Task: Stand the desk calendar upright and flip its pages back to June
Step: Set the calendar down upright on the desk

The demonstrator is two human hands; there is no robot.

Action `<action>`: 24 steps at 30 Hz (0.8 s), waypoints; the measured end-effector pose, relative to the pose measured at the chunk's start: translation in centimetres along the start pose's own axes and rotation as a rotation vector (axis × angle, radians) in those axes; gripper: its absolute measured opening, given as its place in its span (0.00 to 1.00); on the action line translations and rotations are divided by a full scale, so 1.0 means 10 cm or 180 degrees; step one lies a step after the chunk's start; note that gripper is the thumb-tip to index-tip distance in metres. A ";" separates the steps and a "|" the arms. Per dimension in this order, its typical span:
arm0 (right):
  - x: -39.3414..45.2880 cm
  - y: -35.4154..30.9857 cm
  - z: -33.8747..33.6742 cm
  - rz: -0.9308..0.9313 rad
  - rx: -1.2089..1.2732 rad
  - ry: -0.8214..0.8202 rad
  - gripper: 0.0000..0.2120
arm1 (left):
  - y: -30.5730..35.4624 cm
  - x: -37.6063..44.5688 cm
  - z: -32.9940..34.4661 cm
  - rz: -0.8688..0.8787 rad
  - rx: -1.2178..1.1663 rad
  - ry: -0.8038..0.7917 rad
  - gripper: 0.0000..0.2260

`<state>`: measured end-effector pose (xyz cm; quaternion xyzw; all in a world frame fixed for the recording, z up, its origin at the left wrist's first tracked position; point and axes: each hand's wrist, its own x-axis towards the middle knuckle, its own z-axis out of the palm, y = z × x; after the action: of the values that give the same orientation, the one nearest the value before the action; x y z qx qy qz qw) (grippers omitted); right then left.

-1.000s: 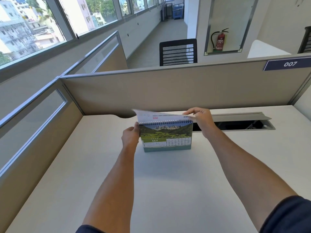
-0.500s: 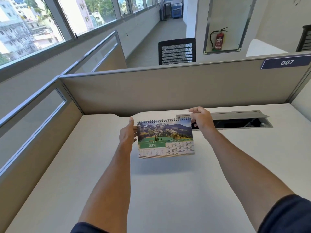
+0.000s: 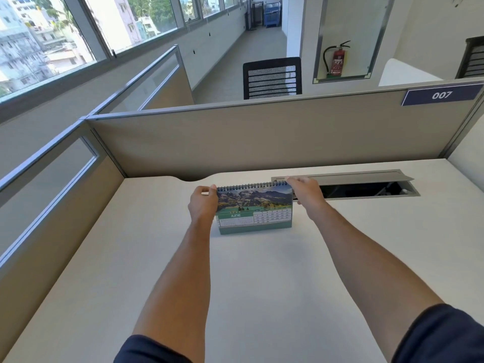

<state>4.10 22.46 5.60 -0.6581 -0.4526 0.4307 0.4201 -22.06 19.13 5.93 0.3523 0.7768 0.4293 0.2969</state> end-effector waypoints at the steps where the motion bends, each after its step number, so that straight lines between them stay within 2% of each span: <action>1: 0.00 0.00 0.00 0.0011 0.0035 0.0010 0.14 | 0.01 0.00 0.00 0.0023 0.0055 -0.0024 0.12; 6: 0.03 -0.05 -0.02 0.0169 0.0014 -0.0008 0.18 | 0.04 -0.01 -0.03 0.0078 0.0169 -0.0070 0.11; 10: -0.03 -0.06 -0.06 -0.0084 -0.0453 0.0264 0.17 | 0.06 -0.08 -0.07 0.0256 0.0301 -0.0004 0.13; 12: -0.11 -0.04 -0.09 -0.0452 -0.0739 0.0497 0.17 | 0.07 -0.15 -0.08 0.0570 0.0586 0.0125 0.17; 14: -0.17 0.02 -0.11 -0.1180 -0.1053 0.0641 0.15 | 0.08 -0.23 -0.09 0.1149 0.1043 0.0331 0.19; 16: -0.21 0.06 -0.14 -0.2054 -0.1517 0.0515 0.15 | 0.05 -0.29 -0.11 0.1820 0.1549 0.0400 0.19; 18: -0.22 0.09 -0.15 -0.2680 -0.1981 0.0257 0.15 | 0.01 -0.31 -0.12 0.2197 0.1979 0.0267 0.20; 20: -0.23 0.09 -0.14 -0.2913 -0.2246 0.0127 0.15 | -0.03 -0.32 -0.13 0.2287 0.2189 0.0117 0.22; 24: -0.26 0.09 -0.14 -0.2837 -0.2399 0.0050 0.18 | -0.08 -0.34 -0.16 0.2318 0.2433 -0.0001 0.26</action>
<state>5.10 19.51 5.61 -0.5114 -0.8047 0.0167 0.3010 -21.54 15.40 6.47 0.6825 0.7052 0.1907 -0.0209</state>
